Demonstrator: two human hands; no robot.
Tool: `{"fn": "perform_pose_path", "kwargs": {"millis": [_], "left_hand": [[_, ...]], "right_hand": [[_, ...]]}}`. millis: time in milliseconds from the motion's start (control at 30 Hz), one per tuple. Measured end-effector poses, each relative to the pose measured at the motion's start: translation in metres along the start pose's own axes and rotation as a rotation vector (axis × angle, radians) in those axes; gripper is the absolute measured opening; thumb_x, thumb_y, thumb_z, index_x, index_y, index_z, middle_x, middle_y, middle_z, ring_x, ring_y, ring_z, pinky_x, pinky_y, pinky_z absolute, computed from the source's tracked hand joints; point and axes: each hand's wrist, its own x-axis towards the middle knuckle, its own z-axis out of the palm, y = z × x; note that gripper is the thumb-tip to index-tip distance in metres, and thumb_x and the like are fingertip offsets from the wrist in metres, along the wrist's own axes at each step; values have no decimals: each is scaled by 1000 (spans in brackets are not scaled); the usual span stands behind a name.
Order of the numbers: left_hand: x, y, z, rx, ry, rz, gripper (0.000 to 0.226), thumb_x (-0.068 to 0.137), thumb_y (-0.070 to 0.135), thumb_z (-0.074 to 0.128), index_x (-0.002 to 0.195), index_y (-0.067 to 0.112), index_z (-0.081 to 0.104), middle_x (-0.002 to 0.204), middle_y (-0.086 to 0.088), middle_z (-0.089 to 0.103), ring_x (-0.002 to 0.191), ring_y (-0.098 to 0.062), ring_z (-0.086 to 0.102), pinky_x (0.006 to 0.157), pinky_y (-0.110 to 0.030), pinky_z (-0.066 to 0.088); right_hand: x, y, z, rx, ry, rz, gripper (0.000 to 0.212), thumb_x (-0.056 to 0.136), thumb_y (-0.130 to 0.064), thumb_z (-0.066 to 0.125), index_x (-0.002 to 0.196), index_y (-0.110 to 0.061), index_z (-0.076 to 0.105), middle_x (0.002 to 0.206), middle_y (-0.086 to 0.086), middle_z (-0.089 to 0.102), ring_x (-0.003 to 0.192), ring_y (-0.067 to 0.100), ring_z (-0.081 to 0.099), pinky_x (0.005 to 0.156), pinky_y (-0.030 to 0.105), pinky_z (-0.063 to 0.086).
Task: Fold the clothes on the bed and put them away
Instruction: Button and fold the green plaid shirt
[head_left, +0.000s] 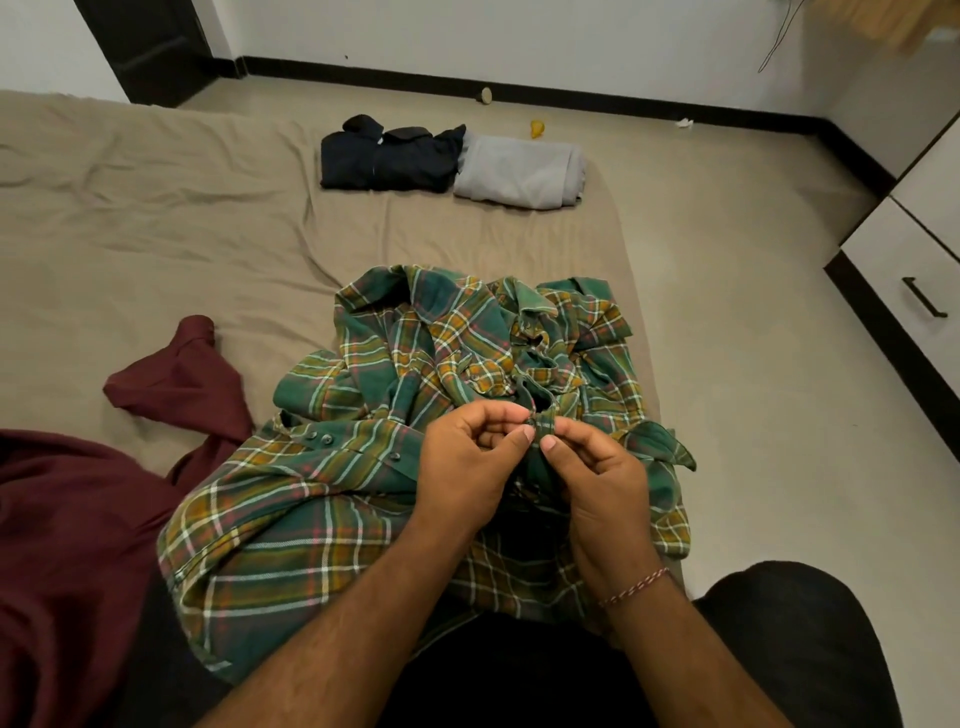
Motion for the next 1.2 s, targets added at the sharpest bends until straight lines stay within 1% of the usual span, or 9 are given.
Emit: {"fn": "perform_pose_path", "kwargs": {"millis": [67,167,267,367,567,700,833,1067,1200], "left_hand": [[0,-2,0,29,21,19,16,87,3,81,89,19,77,79,-2,75,70,-11,63,68,-24,57],[1,-2,0,48,51,42,15,86,6,83,88,19,77,80,-6,76,68,-14,63,67,-29,59],[1,-2,-1,43,35,47,16,86,5,83,88,20,77,81,-6,76,70,-16,64,68,-31,60],[0,-2,-1,38,24,46,17,87,3,82,88,19,77,80,-6,76,68,-11,64,66,-26,58],[-1,2,0,33,23,48,8,88,-1,78,90,7,78,70,6,71,61,1,59,61,-15,51],[-1,2,0,9,31,25,7,88,-1,77,89,6,78,68,7,70,60,1,59,60,-16,51],[-1,2,1,-6,22,11,7,89,-2,76,89,5,78,66,10,69,59,2,58,59,-15,49],[1,-1,1,8,37,16,10,89,1,77,89,11,78,70,8,71,62,-1,59,61,-19,51],[0,0,0,6,35,1,6,90,2,77,89,8,78,71,3,71,62,-4,60,61,-21,52]], "right_hand": [[0,0,0,32,9,12,18,89,4,72,101,-10,75,92,5,79,87,16,74,77,25,61],[0,0,0,54,12,22,18,90,2,73,101,-11,76,96,8,79,91,20,74,82,30,62],[0,0,0,-15,8,-25,18,89,1,73,101,-11,76,96,6,79,92,19,74,86,32,62],[0,-1,0,-69,4,-61,18,89,1,74,101,-11,76,94,2,80,89,14,74,83,29,61],[-1,-3,-1,-225,-24,-167,21,87,1,77,98,-18,78,91,-5,79,84,6,72,76,19,57],[-1,-2,0,-230,-21,-175,23,87,1,77,97,-20,78,88,-5,78,82,7,70,75,19,58],[-2,-3,1,-222,4,-176,24,88,0,77,95,-23,77,86,-11,78,80,3,70,74,18,57],[-2,-1,1,-298,-6,-224,25,88,-4,78,99,-26,77,95,-8,79,91,8,73,81,22,59],[-2,-1,0,-291,-30,-242,22,90,-3,75,103,-21,79,100,-7,79,98,8,74,86,23,59]]}}
